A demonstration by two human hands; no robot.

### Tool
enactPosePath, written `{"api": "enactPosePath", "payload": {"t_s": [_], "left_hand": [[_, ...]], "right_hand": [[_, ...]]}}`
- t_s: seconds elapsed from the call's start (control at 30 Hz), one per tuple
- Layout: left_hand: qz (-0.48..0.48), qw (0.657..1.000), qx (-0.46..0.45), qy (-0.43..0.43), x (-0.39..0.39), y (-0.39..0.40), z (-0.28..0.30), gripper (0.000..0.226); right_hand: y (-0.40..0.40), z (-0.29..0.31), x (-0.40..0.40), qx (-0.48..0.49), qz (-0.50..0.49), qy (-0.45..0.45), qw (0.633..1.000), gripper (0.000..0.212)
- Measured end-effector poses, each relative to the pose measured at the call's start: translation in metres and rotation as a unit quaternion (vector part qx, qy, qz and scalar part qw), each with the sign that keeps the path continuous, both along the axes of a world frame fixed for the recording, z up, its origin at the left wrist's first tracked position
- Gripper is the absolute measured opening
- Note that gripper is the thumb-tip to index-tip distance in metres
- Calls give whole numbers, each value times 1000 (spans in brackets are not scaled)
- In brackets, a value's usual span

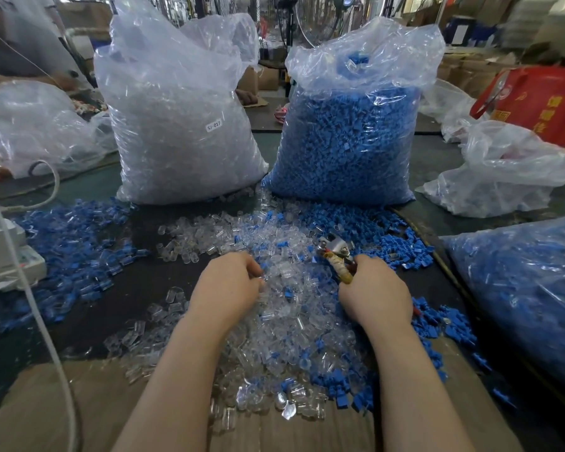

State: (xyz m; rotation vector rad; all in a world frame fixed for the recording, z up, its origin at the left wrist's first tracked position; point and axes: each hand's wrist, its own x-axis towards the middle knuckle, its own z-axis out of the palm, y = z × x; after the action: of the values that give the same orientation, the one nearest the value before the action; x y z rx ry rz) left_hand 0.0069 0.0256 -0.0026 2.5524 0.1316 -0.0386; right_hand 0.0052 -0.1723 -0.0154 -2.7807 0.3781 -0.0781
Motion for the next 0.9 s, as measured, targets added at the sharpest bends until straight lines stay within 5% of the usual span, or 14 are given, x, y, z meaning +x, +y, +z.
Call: {"api": "enactPosePath", "payload": {"t_s": [0.47,0.7,0.9], "left_hand": [[-29,986,-162,5,-4,1,8,8],[-2,958,-287,-5,-5,-1,12,4],[-21,958,-285,-9,-5,-4,11,3]], "right_hand": [[-2,-1,1,27,-11,-28,999,11],[-5,-2,5,160,15,-91,983,22],[-4,0,7,258,32,-106,960,21]]}}
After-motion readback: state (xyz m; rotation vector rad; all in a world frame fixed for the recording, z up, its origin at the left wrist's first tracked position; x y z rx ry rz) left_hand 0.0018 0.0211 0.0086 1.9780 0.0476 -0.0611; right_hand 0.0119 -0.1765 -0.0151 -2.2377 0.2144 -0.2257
